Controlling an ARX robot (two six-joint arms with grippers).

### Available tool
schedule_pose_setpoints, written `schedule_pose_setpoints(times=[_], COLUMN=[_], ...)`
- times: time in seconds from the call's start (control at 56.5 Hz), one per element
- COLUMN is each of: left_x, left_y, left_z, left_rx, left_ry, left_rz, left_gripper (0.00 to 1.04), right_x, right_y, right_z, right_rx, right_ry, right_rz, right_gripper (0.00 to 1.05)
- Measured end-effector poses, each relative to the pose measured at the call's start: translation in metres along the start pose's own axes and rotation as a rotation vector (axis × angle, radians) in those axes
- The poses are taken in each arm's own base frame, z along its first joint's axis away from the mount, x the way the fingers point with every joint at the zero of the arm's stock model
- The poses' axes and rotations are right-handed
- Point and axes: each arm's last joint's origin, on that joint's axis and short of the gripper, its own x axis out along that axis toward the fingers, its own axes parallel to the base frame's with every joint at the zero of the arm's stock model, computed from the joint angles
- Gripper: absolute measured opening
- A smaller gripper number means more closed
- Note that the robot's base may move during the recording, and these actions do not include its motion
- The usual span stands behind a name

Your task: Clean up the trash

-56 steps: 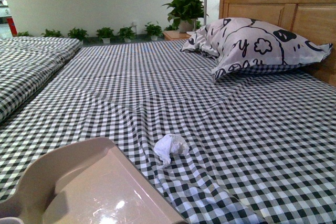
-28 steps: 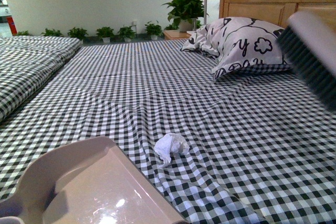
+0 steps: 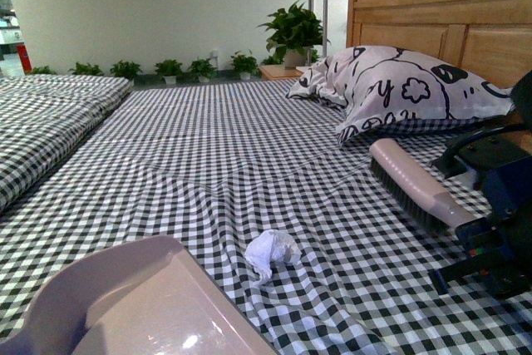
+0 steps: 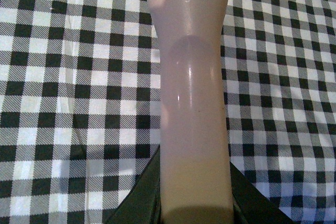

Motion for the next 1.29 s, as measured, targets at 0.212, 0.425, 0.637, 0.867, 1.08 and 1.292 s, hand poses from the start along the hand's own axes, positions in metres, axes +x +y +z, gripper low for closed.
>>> schedule_pose_setpoints(times=[0.212,0.425,0.637,0.867,1.08,1.292], left_x=[0.0,0.0,0.0,0.0,0.0,0.0], left_y=[0.0,0.0,0.0,0.0,0.0,0.0], left_z=[0.0,0.0,0.0,0.0,0.0,0.0], left_rx=[0.0,0.0,0.0,0.0,0.0,0.0], left_ry=[0.0,0.0,0.0,0.0,0.0,0.0], left_rz=[0.0,0.0,0.0,0.0,0.0,0.0], left_gripper=[0.27,0.27,0.27,0.27,0.27,0.27], right_x=[0.011,0.009,-0.001,-0.055,-0.102,-0.079], right_y=[0.027,0.043,0.059,0.09,0.078,0.045], right_z=[-0.006,-0.012,-0.024,-0.037,-0.035,-0.032], right_rx=[-0.095,-0.121,-0.113,-0.154,-0.097,-0.008], right_ry=[0.037,0.051,0.075,0.069,0.004,-0.02], right_rz=[0.062,0.138,0.247,0.547,0.749,0.592], right_gripper=[0.18,0.18,0.18,0.18,0.18,0.18])
